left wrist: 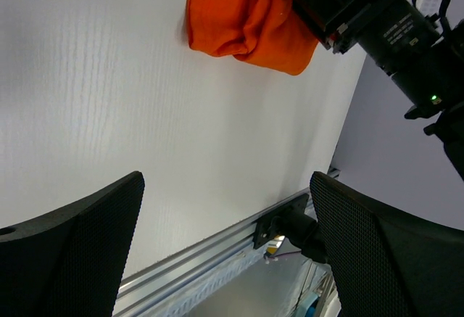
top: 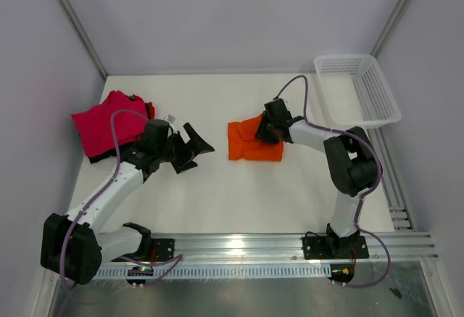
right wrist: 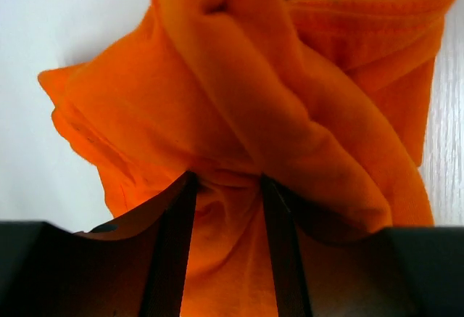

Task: Fold and stack the t-shirts
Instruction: Smooth out wrinkles on the folded tshirt

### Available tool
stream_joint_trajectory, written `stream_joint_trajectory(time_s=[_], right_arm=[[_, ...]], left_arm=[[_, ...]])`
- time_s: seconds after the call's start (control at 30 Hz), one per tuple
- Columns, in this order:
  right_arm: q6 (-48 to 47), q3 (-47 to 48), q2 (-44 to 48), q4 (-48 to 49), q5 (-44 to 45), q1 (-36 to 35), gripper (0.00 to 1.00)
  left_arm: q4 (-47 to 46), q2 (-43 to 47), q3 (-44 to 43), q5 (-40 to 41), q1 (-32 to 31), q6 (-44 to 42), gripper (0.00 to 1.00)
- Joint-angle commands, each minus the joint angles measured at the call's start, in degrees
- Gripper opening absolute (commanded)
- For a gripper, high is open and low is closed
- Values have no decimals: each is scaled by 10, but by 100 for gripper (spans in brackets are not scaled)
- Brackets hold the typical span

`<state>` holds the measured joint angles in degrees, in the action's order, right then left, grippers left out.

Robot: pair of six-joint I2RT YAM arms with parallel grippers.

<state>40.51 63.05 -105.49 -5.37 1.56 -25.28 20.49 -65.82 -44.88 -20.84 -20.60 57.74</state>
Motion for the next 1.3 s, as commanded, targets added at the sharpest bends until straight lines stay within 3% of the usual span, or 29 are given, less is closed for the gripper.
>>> stream_joint_trajectory(time_s=[0.0, 0.2, 0.33, 0.7, 0.87, 1.03, 1.27], right_arm=[[-68, 115, -28, -123, 87, -5, 46], [-169, 331, -114, -364, 223, -14, 47], [-198, 400, -182, -476, 279, -16, 47], [-214, 355, -143, -456, 288, -17, 46], [-215, 362, -166, -497, 286, -17, 46], [-147, 319, -148, -526, 256, -16, 46], [-11, 190, -64, -502, 139, -19, 45]], left_arm=[[12, 21, -22, 12, -1, -18, 99], [5, 15, -13, 5, -1, -10, 99], [-12, 17, -3, 3, -1, 1, 99], [-15, 10, -3, 2, -1, 4, 99], [-17, 13, -1, 4, -1, 7, 99], [-13, 22, -1, 12, -1, 4, 99], [-19, 14, -3, 8, -1, 4, 99]])
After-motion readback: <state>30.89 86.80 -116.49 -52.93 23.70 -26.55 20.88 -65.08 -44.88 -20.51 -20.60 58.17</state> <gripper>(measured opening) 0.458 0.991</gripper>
